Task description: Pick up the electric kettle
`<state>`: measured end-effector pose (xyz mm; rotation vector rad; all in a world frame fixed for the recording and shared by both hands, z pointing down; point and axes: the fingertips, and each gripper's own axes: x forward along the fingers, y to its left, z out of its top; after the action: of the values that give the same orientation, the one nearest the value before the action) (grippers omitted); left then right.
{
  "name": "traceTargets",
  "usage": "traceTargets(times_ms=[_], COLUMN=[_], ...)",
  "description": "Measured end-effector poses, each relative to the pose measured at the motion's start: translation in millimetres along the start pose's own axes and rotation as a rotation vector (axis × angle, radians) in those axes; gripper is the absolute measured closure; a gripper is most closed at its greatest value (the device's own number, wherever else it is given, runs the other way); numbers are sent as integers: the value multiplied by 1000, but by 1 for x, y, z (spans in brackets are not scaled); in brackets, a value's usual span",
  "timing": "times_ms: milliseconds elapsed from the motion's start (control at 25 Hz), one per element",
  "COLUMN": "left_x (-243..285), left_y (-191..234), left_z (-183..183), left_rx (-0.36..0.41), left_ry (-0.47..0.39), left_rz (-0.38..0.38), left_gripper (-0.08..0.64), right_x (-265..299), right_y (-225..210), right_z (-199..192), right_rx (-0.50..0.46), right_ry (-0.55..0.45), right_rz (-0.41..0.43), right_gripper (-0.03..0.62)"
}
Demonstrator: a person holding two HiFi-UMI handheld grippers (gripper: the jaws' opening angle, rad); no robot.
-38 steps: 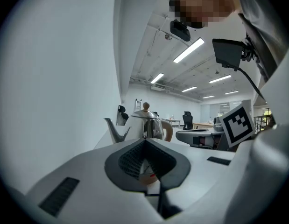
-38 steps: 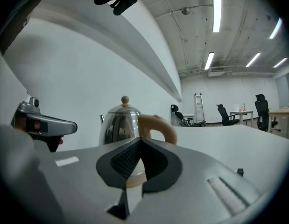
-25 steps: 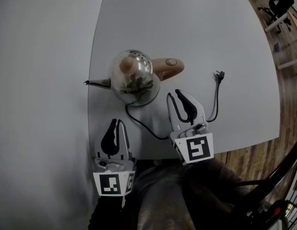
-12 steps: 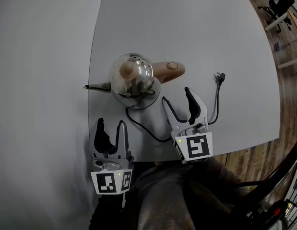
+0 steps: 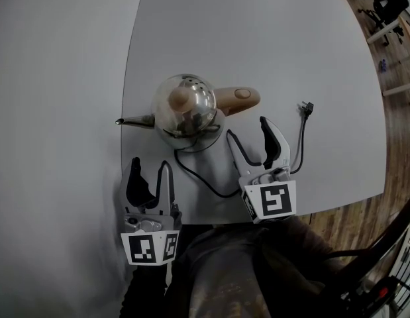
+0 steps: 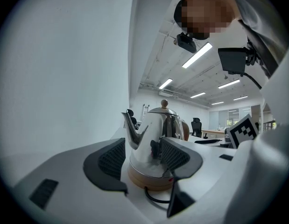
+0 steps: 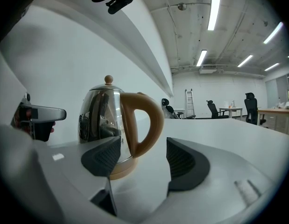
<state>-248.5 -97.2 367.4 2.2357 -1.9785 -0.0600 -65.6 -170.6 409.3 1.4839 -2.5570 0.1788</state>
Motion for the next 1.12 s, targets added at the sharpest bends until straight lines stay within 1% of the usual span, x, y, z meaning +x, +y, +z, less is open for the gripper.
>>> traceTargets(times_ms=[160,440,920,1120], left_x=[2,7,19,22], left_y=[-2,0,15,21], left_z=[1,4,-3,-3], left_rx=[13,2,-8,-19], left_ry=[-5,-32,-23,-26], left_rz=[-16,-23,-1,8], left_gripper=[334,334,334,334], right_x=[1,7,21,25], right_y=[-1,-4,-7,-14], right_z=[0,-3,-8,-7], right_rx=[10,5,-1,-4], right_ry=[-3,10,25,28], right_rz=[5,3,-3,-24], right_gripper=[311,304,304,304])
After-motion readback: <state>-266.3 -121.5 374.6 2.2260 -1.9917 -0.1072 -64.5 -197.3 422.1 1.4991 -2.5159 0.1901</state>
